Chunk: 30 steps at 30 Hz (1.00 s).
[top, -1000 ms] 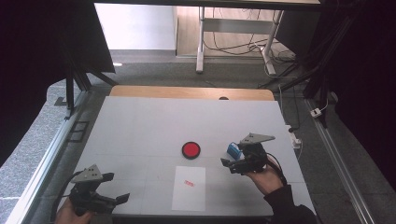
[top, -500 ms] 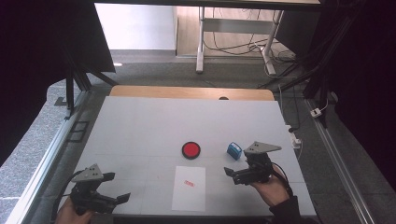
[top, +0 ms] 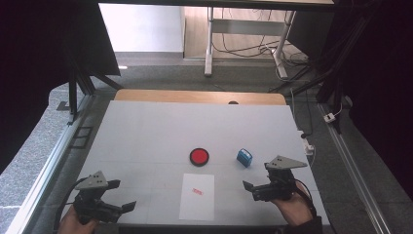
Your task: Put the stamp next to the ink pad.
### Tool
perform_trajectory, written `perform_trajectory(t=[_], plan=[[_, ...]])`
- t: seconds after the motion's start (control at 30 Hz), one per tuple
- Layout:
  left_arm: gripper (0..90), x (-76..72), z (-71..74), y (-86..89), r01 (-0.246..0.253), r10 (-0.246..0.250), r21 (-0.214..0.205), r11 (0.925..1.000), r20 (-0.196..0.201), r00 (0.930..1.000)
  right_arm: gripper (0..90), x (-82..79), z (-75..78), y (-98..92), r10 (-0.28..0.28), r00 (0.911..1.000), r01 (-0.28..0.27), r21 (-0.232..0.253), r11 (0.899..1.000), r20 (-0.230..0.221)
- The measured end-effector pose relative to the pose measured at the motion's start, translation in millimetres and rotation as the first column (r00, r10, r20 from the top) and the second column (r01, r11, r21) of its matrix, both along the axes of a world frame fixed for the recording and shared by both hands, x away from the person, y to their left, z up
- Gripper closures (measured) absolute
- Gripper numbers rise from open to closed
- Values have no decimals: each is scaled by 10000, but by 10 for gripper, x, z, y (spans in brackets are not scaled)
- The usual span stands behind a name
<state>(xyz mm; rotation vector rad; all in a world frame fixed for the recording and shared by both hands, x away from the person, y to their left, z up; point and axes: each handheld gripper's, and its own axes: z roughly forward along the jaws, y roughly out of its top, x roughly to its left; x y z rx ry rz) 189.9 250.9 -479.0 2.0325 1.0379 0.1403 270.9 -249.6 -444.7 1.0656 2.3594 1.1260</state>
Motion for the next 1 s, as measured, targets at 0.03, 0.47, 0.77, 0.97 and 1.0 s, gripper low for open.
perform_trajectory(t=[0.03,0.47,0.77,0.97,1.0], plan=[[13,0,0,1,3,-3,-10,10000,-2,10000,0,-17,-5,-18,-62,10000,62,-11,10000,6],[13,-11,0,7,-70,70,-8,10000,-15,10000,0,-190,-60,-279,-877,9961,877,34,9961,-52],[13,-19,-2,10,-77,77,-6,10000,-11,10000,0,-299,-117,-410,-1315,9910,1310,-201,9912,-262],[13,-29,-4,17,-125,125,-1,9999,-18,9999,0,-351,-113,-429,-1524,9876,1509,-401,9877,-370],[13,-31,-4,17,-121,121,3,9999,-26,9999,0,-354,-112,-432,-1558,9870,1541,-427,9871,-393]])
